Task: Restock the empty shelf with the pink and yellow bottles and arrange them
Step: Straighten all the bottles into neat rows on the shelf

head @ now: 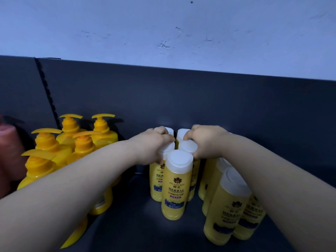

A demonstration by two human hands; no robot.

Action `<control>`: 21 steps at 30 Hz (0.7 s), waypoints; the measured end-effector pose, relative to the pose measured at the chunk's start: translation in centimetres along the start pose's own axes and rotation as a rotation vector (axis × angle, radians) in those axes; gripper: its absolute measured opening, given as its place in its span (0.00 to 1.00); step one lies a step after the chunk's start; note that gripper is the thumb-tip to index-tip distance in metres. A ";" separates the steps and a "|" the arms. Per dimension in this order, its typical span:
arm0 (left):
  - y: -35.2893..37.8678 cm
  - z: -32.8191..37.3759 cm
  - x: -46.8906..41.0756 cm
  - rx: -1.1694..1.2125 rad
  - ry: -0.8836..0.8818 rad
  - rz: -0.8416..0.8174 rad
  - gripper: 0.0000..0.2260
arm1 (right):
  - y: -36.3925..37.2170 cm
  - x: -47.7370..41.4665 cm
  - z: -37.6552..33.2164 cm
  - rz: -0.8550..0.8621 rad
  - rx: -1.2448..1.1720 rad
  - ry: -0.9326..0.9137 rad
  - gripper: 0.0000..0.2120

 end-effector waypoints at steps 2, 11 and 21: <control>0.2 0.0 -0.3 0.042 0.003 0.016 0.34 | 0.0 0.0 0.3 0.031 0.021 -0.030 0.22; 0.1 -1.0 -0.8 0.069 0.023 0.059 0.32 | 0.5 -0.6 0.5 0.047 -0.131 -0.121 0.18; -0.3 0.0 0.7 -0.071 -0.006 0.158 0.26 | 0.8 0.2 1.2 0.060 -0.215 -0.028 0.31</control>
Point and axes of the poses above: each hand's wrist, its own x-axis away from the middle knuckle, its own y-axis out of the palm, z = x × y, the point moved 2 cm from there along -x, towards the middle knuckle, and after that the axes turned 4 degrees about -x, right-handed, at the moved point
